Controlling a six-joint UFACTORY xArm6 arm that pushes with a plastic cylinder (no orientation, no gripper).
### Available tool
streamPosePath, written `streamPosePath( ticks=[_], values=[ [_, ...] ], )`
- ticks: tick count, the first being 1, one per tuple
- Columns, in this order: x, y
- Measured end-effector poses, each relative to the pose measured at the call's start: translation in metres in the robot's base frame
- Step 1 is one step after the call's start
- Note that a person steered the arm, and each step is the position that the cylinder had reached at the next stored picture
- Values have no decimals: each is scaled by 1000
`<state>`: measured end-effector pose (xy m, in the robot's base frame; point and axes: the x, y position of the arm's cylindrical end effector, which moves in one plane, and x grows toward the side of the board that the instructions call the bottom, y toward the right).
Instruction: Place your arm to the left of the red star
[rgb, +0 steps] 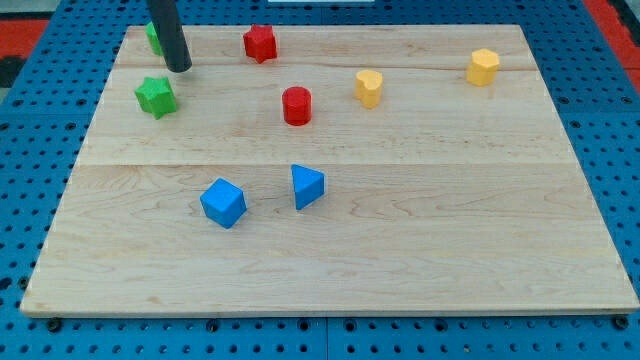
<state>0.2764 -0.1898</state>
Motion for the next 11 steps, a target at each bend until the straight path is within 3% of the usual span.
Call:
streamPosePath(
  ticks=[2,5,6,7,8,9,11],
  values=[
    [19,-47],
    [62,-61],
    [47,-67],
    [0,-66],
    [-15,-24],
    [-14,7],
    [-27,8]
  ],
)
